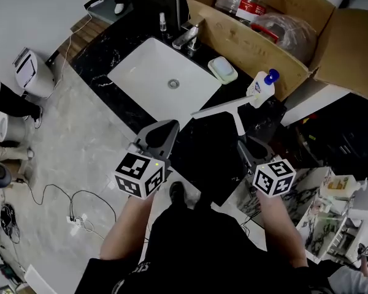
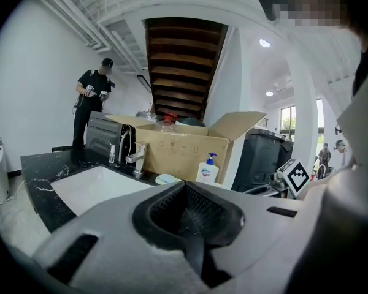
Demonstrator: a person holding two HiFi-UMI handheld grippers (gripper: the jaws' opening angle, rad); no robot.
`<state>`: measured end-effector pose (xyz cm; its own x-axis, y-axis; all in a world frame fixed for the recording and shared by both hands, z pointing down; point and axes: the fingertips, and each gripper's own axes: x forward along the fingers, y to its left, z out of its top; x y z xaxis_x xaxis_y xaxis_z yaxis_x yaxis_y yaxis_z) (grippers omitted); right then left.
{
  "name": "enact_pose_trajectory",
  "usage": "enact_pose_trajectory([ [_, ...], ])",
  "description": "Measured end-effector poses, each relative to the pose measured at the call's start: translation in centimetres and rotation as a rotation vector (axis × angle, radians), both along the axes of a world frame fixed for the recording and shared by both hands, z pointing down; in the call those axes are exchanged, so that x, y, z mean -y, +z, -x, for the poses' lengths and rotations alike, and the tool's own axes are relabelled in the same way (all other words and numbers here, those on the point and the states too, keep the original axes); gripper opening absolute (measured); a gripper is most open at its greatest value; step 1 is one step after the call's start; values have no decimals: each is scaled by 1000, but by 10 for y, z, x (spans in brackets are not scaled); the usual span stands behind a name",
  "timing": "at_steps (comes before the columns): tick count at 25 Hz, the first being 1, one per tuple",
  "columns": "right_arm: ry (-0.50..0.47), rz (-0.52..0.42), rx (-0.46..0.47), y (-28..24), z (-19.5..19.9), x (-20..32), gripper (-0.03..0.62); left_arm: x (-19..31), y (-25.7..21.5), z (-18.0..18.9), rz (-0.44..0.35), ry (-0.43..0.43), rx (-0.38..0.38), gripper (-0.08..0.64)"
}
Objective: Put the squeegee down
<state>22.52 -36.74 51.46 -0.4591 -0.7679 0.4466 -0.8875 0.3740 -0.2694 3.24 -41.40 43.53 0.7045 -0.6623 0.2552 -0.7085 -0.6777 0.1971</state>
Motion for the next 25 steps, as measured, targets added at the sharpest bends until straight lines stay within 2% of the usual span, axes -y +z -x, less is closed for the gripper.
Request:
enact_pose_trajectory([
  [6, -49, 77, -76, 35, 5, 13, 100, 1, 8, 5, 15, -23, -5, 9],
  [16, -36, 183, -200, 79, 4, 29, 100, 7, 7, 13, 9, -36, -32, 9],
  [21, -35, 200, -267, 83, 4, 38, 101, 8, 6, 20, 9, -45, -40, 9],
  [25, -22, 214, -285, 85, 6, 46, 103, 7, 6, 20, 10, -44, -44, 9],
])
